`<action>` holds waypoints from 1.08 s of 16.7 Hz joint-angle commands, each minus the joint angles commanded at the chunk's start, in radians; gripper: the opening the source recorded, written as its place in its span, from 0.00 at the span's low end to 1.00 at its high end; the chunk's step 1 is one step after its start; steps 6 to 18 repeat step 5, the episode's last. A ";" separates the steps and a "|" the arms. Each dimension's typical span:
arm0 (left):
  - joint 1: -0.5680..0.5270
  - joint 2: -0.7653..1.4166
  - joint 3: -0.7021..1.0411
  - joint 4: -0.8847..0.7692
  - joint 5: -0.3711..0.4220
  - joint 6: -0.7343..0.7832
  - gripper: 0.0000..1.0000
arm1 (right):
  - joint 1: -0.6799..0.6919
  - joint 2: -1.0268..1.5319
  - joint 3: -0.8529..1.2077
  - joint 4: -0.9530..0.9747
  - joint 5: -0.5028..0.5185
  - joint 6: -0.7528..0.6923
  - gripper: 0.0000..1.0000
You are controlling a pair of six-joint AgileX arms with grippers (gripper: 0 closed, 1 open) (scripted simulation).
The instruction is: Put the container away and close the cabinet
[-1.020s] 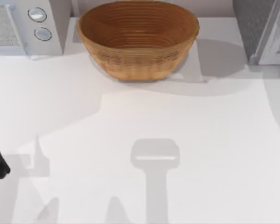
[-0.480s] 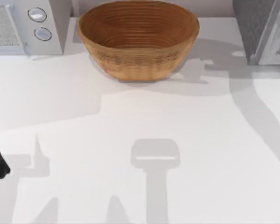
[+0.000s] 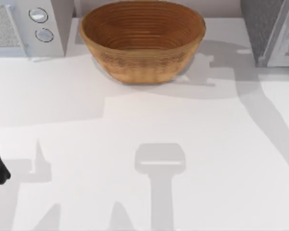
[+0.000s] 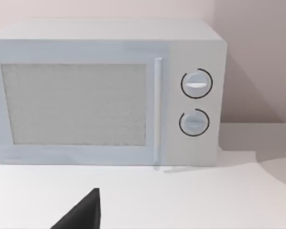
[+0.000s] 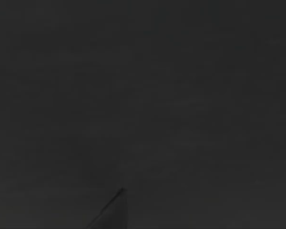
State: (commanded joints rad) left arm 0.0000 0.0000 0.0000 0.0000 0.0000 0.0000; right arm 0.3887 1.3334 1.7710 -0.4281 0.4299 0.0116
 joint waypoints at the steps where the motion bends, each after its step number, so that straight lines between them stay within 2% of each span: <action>1: 0.000 0.000 0.000 0.000 0.000 0.000 1.00 | -0.010 0.027 0.013 0.005 -0.009 0.000 1.00; 5: 0.000 0.000 0.000 0.000 0.000 0.000 1.00 | -0.050 0.091 0.060 0.027 -0.048 0.001 1.00; 18: 0.000 0.000 0.000 0.000 0.000 0.000 1.00 | -0.050 0.091 0.060 0.027 -0.048 0.001 1.00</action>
